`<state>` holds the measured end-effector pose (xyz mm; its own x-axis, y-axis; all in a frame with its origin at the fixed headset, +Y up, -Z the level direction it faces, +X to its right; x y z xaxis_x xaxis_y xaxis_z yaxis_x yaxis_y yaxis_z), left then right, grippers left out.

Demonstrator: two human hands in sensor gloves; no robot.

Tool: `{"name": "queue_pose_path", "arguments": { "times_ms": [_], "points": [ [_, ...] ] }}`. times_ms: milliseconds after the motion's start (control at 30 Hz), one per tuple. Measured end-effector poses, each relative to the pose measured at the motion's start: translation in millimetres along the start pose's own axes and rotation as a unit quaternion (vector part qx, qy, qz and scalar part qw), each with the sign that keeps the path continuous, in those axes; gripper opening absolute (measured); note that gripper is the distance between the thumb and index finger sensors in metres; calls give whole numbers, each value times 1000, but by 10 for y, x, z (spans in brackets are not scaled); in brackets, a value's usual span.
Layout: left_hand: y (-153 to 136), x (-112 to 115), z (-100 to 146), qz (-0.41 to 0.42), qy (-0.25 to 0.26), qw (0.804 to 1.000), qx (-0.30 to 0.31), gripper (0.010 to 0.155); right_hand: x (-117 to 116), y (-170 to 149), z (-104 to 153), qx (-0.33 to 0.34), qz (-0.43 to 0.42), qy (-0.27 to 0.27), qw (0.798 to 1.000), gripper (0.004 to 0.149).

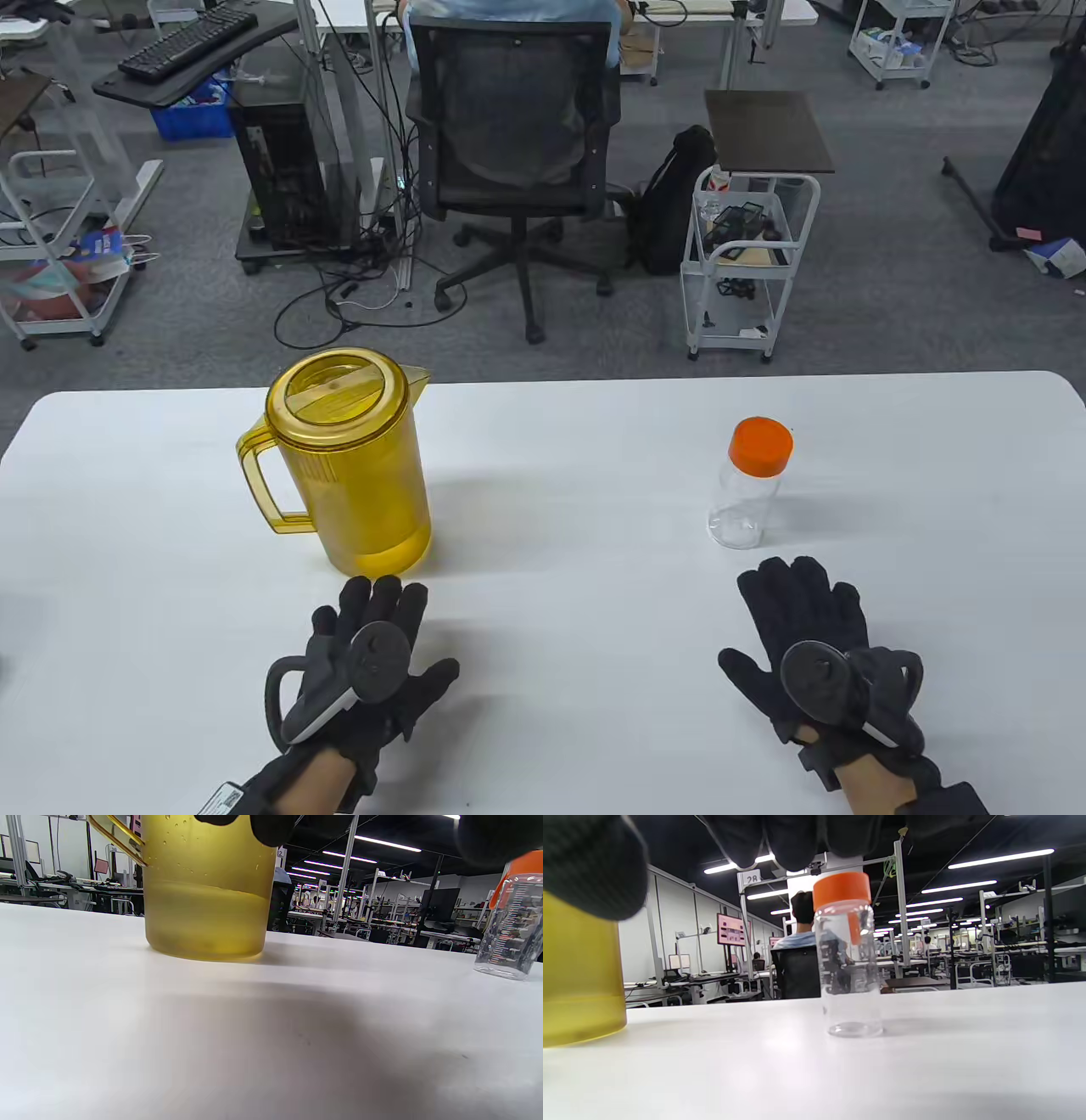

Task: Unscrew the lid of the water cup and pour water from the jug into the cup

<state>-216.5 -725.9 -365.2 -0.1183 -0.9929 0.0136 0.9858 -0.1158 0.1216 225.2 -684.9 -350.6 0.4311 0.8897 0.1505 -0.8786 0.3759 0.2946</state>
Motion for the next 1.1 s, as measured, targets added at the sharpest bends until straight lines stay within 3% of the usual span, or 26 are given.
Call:
{"name": "queue_pose_path", "arguments": {
  "times_ms": [400,567,733,867,967,1100],
  "points": [
    [15,20,-4,7,-5,1000,2,95,-4,-125,-33,-25,-46,-9,999,86],
    [-2,-3,2,16,-1,1000,1,94,-26,-388,-172,-103,-135,-38,985,93],
    [-5,-4,2,20,1,1000,2,94,-143,-693,-457,-202,-211,-51,955,109],
    [4,-3,4,31,3,1000,3,94,-294,-957,-726,-268,-314,-86,907,120],
    [10,6,2,34,0,999,5,95,-443,-1128,-880,-287,-379,-118,872,125],
    [3,23,-4,41,-6,999,7,95,-640,-1294,-1097,-289,-433,-117,846,127]
  ]
}}
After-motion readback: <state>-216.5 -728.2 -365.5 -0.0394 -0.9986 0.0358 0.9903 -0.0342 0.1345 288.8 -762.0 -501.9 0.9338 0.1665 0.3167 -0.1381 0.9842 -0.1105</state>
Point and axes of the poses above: the tracker on the back of each hand, its own y axis roughly to the thumb side, its own z axis roughly from the fingertips to the wrist, x = y × z, the point moved 4 cm from there along -z, roughly from the wrist to the fingertips, and after that the axes turned 15 degrees about -z, right-handed, at the moved point
